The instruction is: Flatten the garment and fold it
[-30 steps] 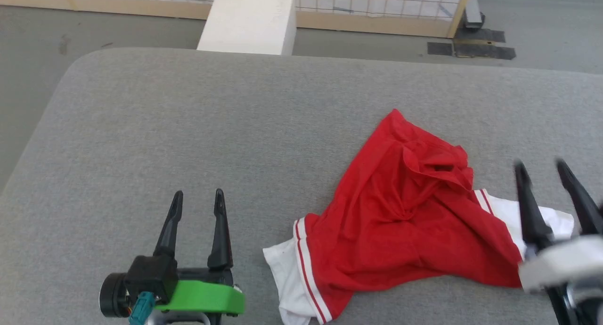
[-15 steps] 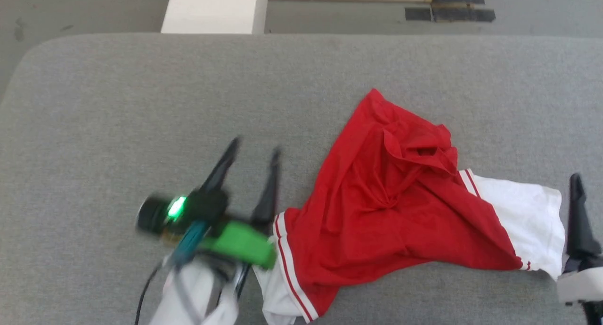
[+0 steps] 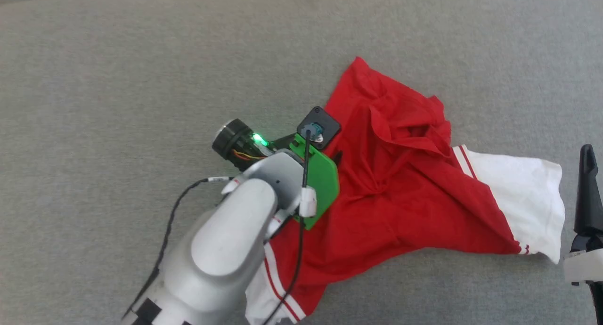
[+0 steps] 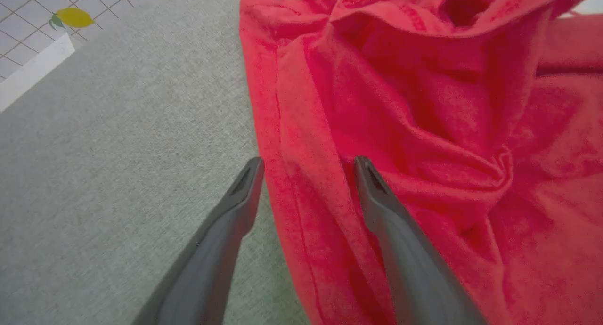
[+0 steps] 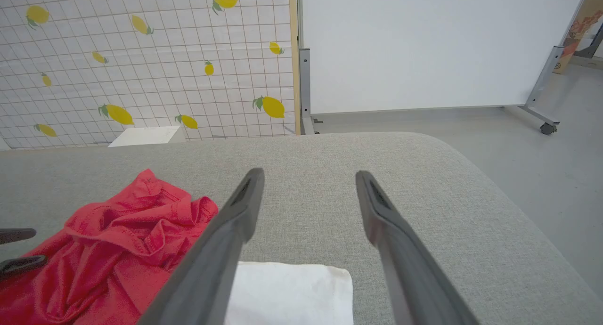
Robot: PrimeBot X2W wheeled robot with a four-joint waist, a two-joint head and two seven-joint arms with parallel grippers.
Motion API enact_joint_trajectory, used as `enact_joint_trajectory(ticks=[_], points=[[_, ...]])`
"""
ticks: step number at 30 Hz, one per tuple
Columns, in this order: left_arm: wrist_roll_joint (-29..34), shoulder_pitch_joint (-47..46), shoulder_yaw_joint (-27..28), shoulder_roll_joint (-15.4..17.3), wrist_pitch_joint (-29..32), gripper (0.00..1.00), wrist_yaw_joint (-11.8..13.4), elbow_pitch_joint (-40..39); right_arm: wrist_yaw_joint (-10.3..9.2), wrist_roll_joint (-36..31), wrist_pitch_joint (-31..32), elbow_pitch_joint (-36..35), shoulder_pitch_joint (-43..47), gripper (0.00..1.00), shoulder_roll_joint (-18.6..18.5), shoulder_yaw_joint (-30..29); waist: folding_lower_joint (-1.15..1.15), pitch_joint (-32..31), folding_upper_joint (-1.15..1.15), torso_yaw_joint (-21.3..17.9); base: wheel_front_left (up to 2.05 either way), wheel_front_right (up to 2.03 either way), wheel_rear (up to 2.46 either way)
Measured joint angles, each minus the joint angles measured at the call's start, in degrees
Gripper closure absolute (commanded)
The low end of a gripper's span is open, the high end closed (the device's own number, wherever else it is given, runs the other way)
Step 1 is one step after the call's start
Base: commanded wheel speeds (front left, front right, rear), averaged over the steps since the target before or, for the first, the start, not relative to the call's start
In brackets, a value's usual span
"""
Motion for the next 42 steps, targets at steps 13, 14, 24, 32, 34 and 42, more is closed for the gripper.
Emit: enact_joint_trajectory(ticks=[13, 14, 24, 32, 34, 42], points=[[-5.42, -3.97, 3.07, -0.11, -2.37, 1.0, -0.13, 5.11, 0.0, 0.83, -0.11, 0.13, -0.52, 0.0, 0.02, 0.58, 0.0, 4.18, 0.0, -3.76, 0.0, 0.0, 0.0], [-6.71, -4.43, 4.01, -0.19, -2.61, 1.0, -0.13, 4.69, 0.0, 0.98, -0.1, 0.12, -0.6, 0.0, 0.02, 0.59, 0.0, 4.12, 0.0, -3.77, 0.0, 0.0, 0.0], [-7.28, -21.14, 15.95, 7.22, -6.97, 1.0, 5.43, 3.42, 0.0, 2.55, -0.63, 0.18, -2.89, 0.0, 0.01, 1.22, 0.0, 8.27, 0.0, -5.82, 0.0, 0.0, 0.0], [-7.87, -20.97, 19.23, 6.92, -13.92, 0.0, 9.27, 11.24, 0.0, 3.03, -2.14, 2.71, -4.83, 0.0, 0.02, 2.08, 0.0, 11.5, 0.0, -7.9, 0.0, 0.0, 0.0], [-8.86, -20.75, 19.44, 6.39, -15.63, 0.0, 9.17, 11.79, 0.0, 3.02, -2.15, 3.12, -4.9, 0.0, 0.02, 1.98, 0.0, 11.52, 0.0, -7.95, 0.0, 0.0, 0.0], [-10.06, -15.48, 21.13, 5.82, -27.36, 0.0, 9.16, 2.31, 0.0, 2.3, -1.89, 3.59, -4.81, 0.0, 0.02, 1.48, 0.0, 8.06, 0.0, -7.14, 0.0, 0.0, 0.0]])
